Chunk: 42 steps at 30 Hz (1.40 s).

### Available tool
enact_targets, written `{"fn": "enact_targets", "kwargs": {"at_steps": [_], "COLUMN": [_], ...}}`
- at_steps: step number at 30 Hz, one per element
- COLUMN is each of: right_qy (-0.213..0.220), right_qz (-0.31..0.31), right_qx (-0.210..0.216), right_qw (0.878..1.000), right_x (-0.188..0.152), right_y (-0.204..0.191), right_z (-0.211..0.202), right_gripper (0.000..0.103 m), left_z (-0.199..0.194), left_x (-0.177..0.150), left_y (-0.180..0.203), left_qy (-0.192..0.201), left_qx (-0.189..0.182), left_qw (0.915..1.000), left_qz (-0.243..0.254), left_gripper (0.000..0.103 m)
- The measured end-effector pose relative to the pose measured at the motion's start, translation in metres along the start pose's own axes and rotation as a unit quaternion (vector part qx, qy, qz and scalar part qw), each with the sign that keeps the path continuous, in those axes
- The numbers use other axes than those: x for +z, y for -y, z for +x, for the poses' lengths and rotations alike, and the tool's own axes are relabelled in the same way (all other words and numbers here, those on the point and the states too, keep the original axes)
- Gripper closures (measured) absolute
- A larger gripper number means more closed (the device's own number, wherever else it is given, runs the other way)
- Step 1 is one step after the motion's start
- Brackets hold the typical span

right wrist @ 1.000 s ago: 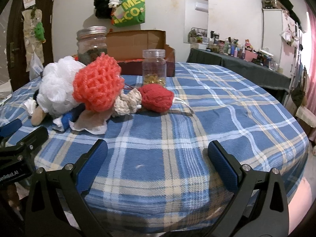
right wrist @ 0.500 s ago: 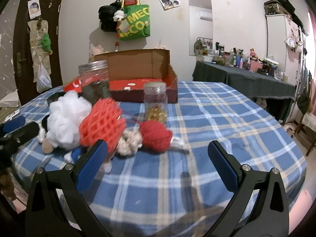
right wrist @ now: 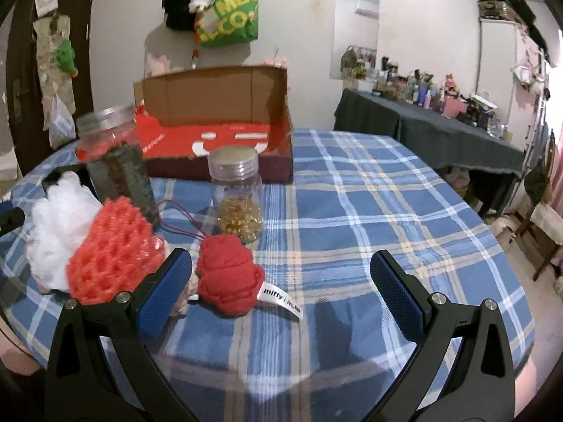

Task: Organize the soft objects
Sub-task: 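Grasp the red knitted ball with the right tool while the left tool grasps the black pom-pom, then carry the red ball and black pom-pom over into the red-lined cardboard box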

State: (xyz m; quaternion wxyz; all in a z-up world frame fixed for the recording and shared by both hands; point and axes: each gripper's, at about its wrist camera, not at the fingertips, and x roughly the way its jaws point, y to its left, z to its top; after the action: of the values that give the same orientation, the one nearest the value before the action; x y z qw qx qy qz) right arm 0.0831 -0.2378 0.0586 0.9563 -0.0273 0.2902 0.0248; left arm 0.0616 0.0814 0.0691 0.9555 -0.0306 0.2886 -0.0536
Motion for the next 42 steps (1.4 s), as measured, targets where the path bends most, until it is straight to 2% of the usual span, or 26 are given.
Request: {"fn": "enact_targets", "kwargs": {"at_steps": [3,6,9,10,11,12,13,14,15,17,30,37,42], "right_qy": [-0.025,-0.05,-0.059,-0.063,-0.067,-0.078,-0.086,-0.09,-0.093,-0.084,-0.065,-0.061,-0.068], "right_qz": [-0.008,-0.002,-0.004,-0.008,-0.008,-0.005,0.001,0.009,0.014,0.008,0.022,0.026,0.039], "right_qx": [0.002,0.018,0.044,0.054,0.07,0.096,0.119,0.146,0.156,0.149,0.153,0.154,0.149], "right_qw": [1.0,0.999,0.997,0.997,0.995,0.992,0.989,0.985,0.983,0.985,0.986,0.986,0.986], "right_x": [0.002,0.004,0.005,0.005,0.005,0.004,0.004,0.003,0.002,0.001,0.002,0.007,0.008], "right_y": [-0.001,0.001,0.001,0.0,-0.001,-0.002,-0.003,-0.004,-0.005,-0.007,0.001,0.005,0.016], "right_z": [0.015,0.029,0.035,0.036,0.037,0.039,0.04,0.04,0.039,0.036,0.02,0.016,0.018], "right_gripper": [0.0,0.0,0.011,0.017,0.031,0.04,0.059,0.07,0.07,0.071,0.071,0.071,0.071], "left_z": [0.013,0.027,0.039,0.044,0.047,0.049,0.05,0.049,0.048,0.044,0.026,0.019,0.022], "left_x": [0.003,0.003,0.003,0.001,0.0,-0.001,-0.003,-0.003,-0.003,-0.003,0.001,0.012,0.014], "left_y": [-0.004,-0.004,-0.003,-0.003,-0.003,-0.003,-0.003,-0.003,-0.002,0.002,0.013,0.009,-0.001], "left_qy": [-0.022,-0.041,-0.061,-0.07,-0.076,-0.082,-0.085,-0.083,-0.079,-0.074,-0.058,-0.044,-0.049], "left_qx": [0.002,0.002,-0.006,-0.012,-0.019,-0.025,-0.039,-0.043,-0.04,-0.039,-0.044,-0.041,-0.032], "left_qw": [0.9997,0.9988,0.9976,0.997,0.9964,0.9959,0.9953,0.9953,0.9957,0.9959,0.9967,0.9973,0.9976], "left_qz": [0.015,0.026,0.033,0.033,0.032,0.031,0.026,0.024,0.026,0.034,0.035,0.042,0.037], "left_gripper": [0.008,0.018,0.04,0.053,0.063,0.067,0.068,0.072,0.073,0.075,0.076,0.077,0.077]}}
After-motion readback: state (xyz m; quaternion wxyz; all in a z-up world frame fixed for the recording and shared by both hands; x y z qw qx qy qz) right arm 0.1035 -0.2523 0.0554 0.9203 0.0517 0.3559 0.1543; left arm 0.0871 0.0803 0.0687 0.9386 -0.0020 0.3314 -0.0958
